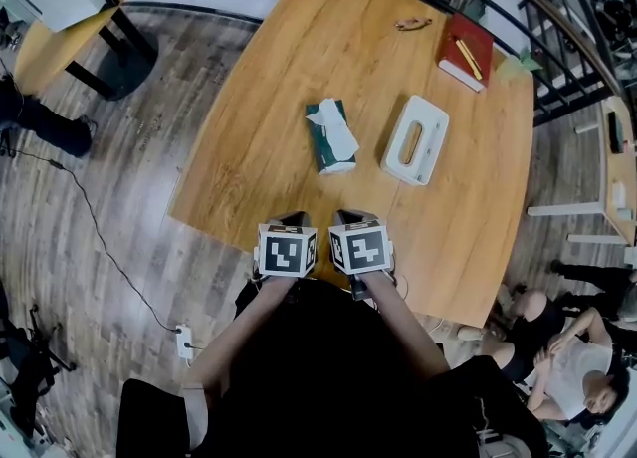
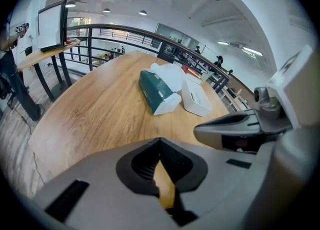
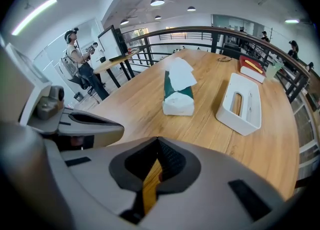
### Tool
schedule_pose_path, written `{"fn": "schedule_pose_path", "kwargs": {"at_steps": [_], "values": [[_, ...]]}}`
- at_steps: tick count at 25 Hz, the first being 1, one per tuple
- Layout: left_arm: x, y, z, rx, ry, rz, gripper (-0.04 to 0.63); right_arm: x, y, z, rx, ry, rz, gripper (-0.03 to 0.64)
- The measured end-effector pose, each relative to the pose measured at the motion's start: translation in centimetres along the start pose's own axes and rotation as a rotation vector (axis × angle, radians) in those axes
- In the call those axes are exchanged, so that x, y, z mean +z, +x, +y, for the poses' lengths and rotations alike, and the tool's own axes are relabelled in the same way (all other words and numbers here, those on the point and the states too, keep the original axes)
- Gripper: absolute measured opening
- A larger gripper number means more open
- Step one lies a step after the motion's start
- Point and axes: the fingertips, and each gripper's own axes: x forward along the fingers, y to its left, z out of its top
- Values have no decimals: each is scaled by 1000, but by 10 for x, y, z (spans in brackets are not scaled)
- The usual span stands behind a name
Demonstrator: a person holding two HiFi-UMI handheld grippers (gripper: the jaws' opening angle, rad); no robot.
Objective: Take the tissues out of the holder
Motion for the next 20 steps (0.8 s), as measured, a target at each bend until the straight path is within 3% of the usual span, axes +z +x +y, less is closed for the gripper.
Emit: {"fn": "schedule_pose_path", "kwargs": {"at_steps": [11, 20], "values": [[3, 5, -1, -8, 0, 6, 8, 3, -4, -15, -13, 56, -13, 11], [-2, 4, -2, -7, -11, 11, 8, -1, -7, -5, 6, 35, -12, 11]]}}
